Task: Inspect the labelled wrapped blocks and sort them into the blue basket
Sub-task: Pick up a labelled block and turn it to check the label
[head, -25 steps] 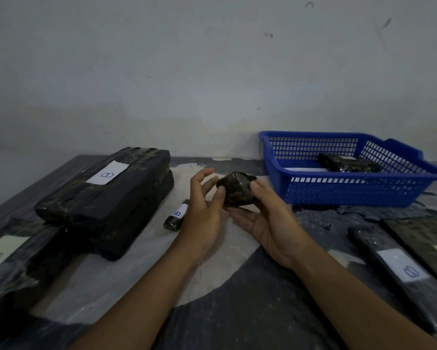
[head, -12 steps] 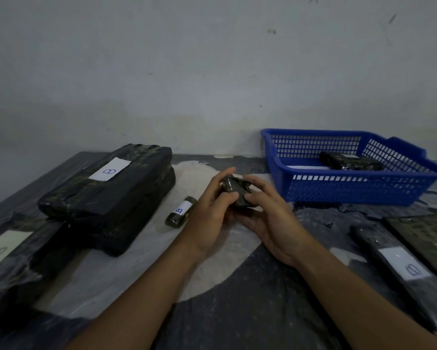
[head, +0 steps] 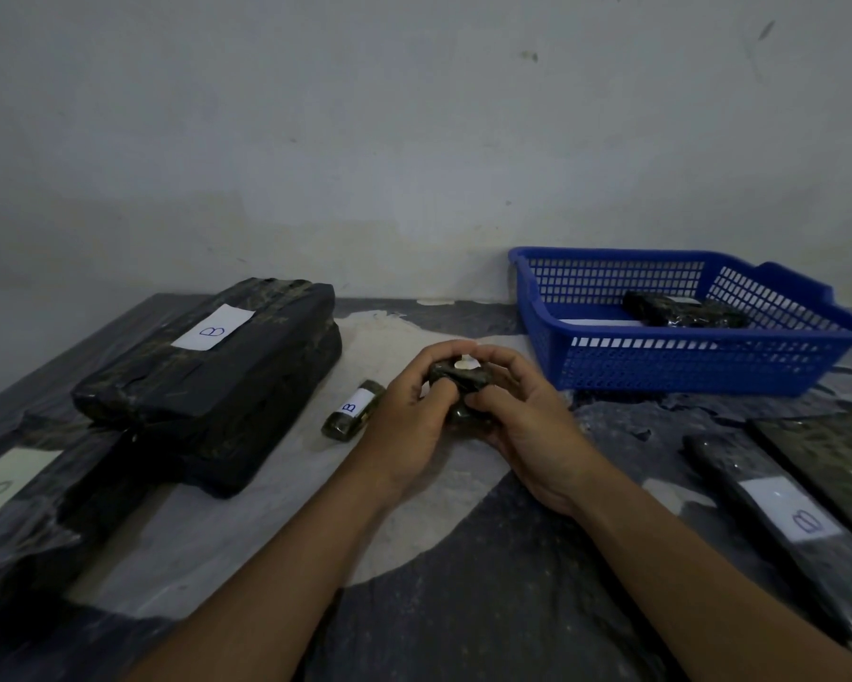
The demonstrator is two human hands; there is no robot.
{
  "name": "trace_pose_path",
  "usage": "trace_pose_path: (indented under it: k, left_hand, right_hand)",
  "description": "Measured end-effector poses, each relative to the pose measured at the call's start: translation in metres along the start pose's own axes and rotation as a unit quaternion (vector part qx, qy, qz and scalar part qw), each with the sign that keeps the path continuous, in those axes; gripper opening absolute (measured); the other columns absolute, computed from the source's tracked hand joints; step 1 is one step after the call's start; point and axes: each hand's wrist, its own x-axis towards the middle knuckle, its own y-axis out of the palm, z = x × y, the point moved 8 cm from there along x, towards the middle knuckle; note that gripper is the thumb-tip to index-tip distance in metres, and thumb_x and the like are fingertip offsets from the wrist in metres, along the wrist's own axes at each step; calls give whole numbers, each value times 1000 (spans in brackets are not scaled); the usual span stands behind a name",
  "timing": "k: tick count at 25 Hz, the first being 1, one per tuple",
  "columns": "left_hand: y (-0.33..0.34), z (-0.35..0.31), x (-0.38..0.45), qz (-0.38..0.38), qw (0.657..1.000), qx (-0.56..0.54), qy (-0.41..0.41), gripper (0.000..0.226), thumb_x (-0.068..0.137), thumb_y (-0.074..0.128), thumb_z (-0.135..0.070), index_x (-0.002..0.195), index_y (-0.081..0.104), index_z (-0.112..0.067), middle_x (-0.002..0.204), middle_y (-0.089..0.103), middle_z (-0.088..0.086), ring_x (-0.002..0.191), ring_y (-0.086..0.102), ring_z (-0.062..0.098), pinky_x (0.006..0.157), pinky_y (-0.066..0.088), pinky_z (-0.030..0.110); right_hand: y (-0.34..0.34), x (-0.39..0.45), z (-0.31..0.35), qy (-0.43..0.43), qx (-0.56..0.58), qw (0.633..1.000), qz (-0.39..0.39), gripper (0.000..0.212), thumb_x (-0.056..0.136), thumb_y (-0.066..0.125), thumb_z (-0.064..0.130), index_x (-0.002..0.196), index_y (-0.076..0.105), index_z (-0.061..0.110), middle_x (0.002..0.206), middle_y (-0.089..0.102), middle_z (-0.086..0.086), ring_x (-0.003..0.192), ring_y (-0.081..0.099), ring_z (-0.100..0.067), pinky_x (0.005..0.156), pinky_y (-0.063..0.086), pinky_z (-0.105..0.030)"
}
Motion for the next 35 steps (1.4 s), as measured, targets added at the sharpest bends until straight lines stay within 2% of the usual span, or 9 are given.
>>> trace_pose_path:
  k: [4,8,11,16,20,24,27,31,35]
  left_hand:
    - [-1,2,2,-3,999,-35,-8,43,87,50,-17,126,66,-27,124,69,10,119,66,29,104,53,53]
    - [0,2,2,7,1000,-7,1,46,91,49,-18,130,63,-38,127,69,2,120,65,20,105,52,51]
    - [1,3,3,11,1000,-6,-1,53,91,48,-16,133,58,-47,132,66,2,122,64,18,105,53,47]
    - [-4,7,4,-21,999,-25,-11,31,83,59,-25,112,54,-33,118,70,13,111,68,32,96,58,49]
    - [-7,13,5,-38,998,-50,-22,39,76,66,-31,113,55,-25,119,68,17,113,67,35,100,53,59]
    - [-10,5,3,-67,996,-60,11,38,86,74,-16,118,53,-19,122,68,6,113,69,25,100,55,53]
    - [-1,-2,0,-27,998,-39,33,33,94,69,-9,121,52,-16,119,72,5,107,72,26,95,58,47]
    - [1,-5,0,-13,996,-76,47,32,92,57,-22,124,53,-21,131,66,2,117,68,25,88,60,41]
    - [-5,8,4,-51,994,-92,-30,55,89,60,-43,141,48,-34,139,61,-1,124,64,20,93,56,39]
  right_hand:
    - [2,-2,2,5,5,1000,13,37,95,61,-2,124,69,21,129,70,-12,120,68,-31,104,54,-56]
    - [2,-2,2,-16,-35,999,3,39,84,72,12,120,71,27,131,68,-9,122,67,-29,102,55,-54]
    - [2,-3,5,-22,-41,999,-1,41,91,69,0,122,69,27,132,67,-7,120,68,-27,102,56,-53]
    - [6,-5,8,-13,-9,1000,16,42,95,62,-4,125,67,25,133,67,-10,118,69,-29,102,56,-52]
    - [7,-7,9,-21,-5,1000,16,36,96,62,-1,122,67,22,132,68,-11,121,67,-31,105,53,-56]
    - [9,-7,10,14,41,999,6,44,98,63,10,139,54,25,129,71,-9,118,70,-26,104,55,-48]
    - [12,-8,10,28,66,997,15,49,94,66,27,141,53,21,126,73,-12,119,70,-28,105,54,-49]
    - [5,-6,11,9,58,998,-24,35,101,62,14,136,59,18,118,75,-9,111,72,-27,100,58,-48]
    - [2,-7,12,17,66,997,-36,33,102,55,9,134,57,13,114,73,-12,98,70,-26,83,56,-41]
